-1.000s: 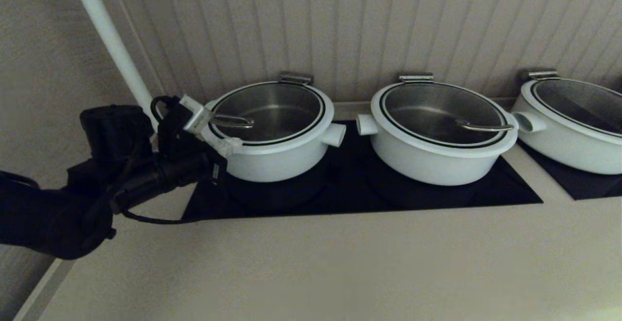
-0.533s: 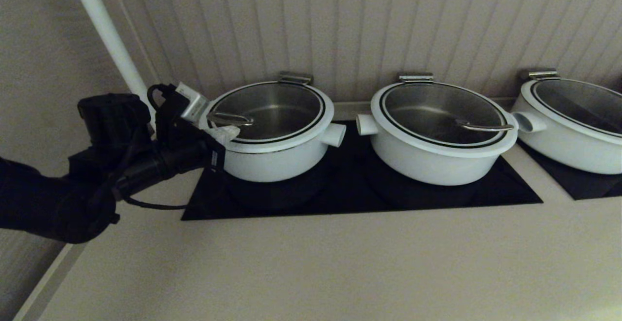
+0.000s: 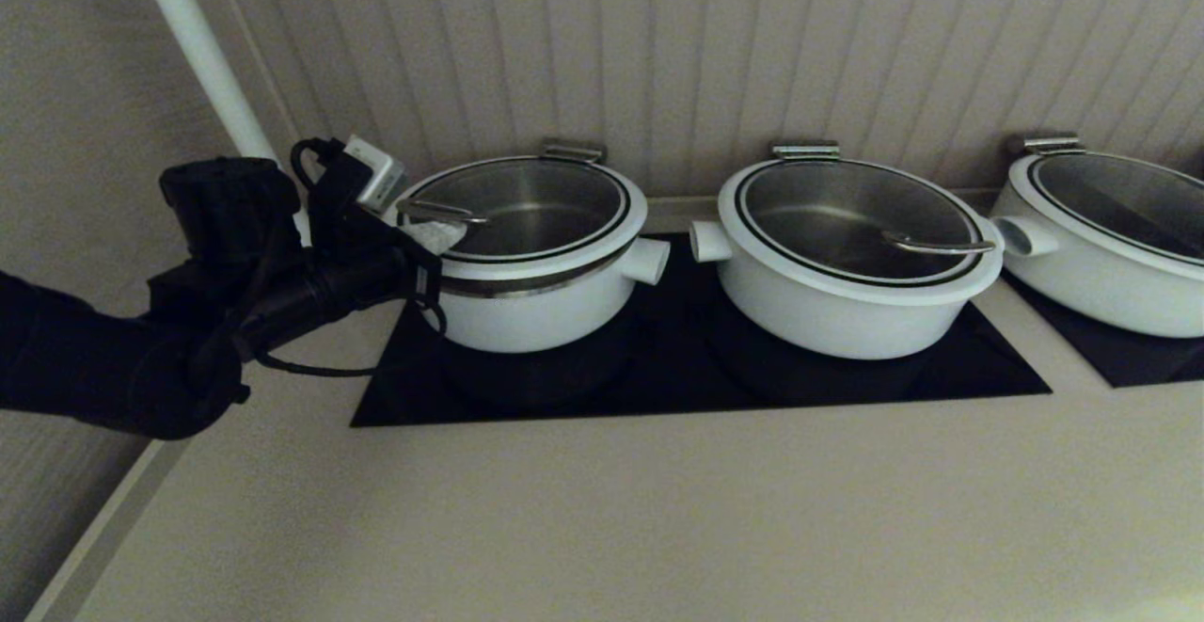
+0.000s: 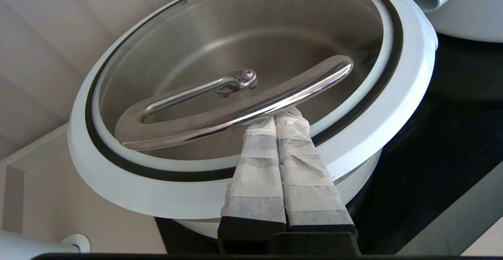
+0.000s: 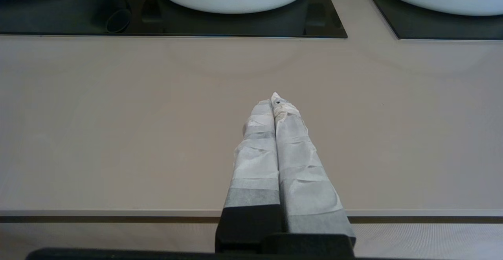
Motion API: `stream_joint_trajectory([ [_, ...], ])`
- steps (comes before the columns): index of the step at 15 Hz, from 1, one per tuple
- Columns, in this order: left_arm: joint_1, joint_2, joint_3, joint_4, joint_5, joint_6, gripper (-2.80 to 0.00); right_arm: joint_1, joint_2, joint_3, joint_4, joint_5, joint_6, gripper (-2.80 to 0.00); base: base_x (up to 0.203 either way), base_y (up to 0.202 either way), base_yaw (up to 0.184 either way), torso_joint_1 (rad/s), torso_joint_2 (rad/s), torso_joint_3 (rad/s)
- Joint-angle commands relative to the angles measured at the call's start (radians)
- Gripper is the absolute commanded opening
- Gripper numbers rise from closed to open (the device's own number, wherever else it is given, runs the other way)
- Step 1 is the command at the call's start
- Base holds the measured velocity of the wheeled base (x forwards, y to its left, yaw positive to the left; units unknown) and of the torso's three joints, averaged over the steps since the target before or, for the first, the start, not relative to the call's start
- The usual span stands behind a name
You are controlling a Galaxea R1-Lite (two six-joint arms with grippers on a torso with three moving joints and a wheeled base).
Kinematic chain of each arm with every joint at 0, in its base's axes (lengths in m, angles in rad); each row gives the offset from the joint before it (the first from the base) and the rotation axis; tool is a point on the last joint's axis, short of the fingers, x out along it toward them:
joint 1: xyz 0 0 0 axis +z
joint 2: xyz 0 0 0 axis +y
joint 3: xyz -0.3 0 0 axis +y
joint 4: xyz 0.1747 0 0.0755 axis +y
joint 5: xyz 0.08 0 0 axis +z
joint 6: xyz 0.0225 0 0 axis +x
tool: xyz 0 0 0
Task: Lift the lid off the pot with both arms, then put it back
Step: Open the food pot lid a small opening with the left arm
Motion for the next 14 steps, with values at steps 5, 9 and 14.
stream_joint_trajectory([
  [5, 0.000, 0.001, -0.060, -0.004, -0.001, 0.001, -2.80, 0.001, 0.000, 0.000, -0.002, 0.002, -0.002, -2.80, 0.000, 0.000, 0.000, 0.000, 0.00, 0.000],
  [9, 0.000, -0.002, -0.062, -0.006, -0.001, 0.000, -2.80, 0.005, 0.002, -0.018, -0.006, 0.035, -0.050, -2.80, 0.000, 0.000, 0.000, 0.000, 0.00, 0.000],
  [14, 0.000, 0.009, -0.062, -0.007, -0.003, -0.009, -2.80, 0.014, 0.285, -0.202, -0.042, 0.147, -0.009, -2.80, 0.000, 0.000, 0.000, 0.000, 0.00, 0.000],
])
